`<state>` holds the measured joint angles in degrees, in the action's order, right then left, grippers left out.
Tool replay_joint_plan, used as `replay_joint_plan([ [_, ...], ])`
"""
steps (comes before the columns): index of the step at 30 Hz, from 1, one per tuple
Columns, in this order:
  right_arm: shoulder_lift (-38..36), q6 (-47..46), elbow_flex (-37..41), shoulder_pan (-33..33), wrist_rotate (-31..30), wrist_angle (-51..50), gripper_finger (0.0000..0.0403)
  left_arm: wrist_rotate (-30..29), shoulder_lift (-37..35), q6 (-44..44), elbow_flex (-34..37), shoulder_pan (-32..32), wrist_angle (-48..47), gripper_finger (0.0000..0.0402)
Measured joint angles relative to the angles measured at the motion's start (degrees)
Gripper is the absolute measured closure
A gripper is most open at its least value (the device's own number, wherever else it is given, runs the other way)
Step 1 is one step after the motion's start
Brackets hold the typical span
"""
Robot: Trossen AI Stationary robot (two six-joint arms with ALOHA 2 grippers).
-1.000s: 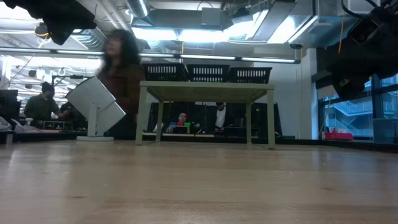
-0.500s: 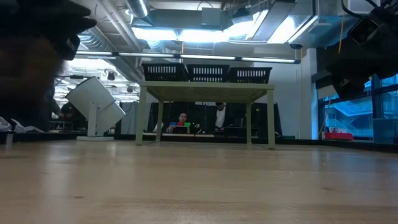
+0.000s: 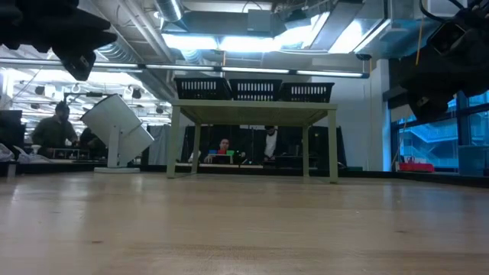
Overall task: Pick & Place Office Desk Supplies
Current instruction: Return to Home Position
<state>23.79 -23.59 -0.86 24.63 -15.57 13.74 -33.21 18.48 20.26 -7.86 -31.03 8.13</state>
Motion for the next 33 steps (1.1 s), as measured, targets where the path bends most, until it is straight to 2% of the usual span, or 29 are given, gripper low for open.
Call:
replay_joint_plan([
  [10, 0.0, -0.3, -0.1, 0.0, 0.0, 0.0, 0.0288, -0.4, 2.9, 1.6, 0.0, 0.0, -0.2, 0.0315],
  [15, 0.0, -0.4, -0.1, 0.0, 0.0, 0.0, 0.0288, -2.4, 4.9, 1.7, 0.0, 0.0, 0.2, 0.0315],
  [30, 0.0, -1.5, -0.1, 0.0, 0.1, 0.0, 0.0288, -2.9, 5.1, 1.3, 0.0, 0.0, 0.3, 0.0316],
  [33, 0.0, -1.5, -0.1, 0.0, 0.1, 0.0, 0.0288, -2.5, 5.3, 0.7, 3.5, 0.0, 6.5, 0.0315],
])
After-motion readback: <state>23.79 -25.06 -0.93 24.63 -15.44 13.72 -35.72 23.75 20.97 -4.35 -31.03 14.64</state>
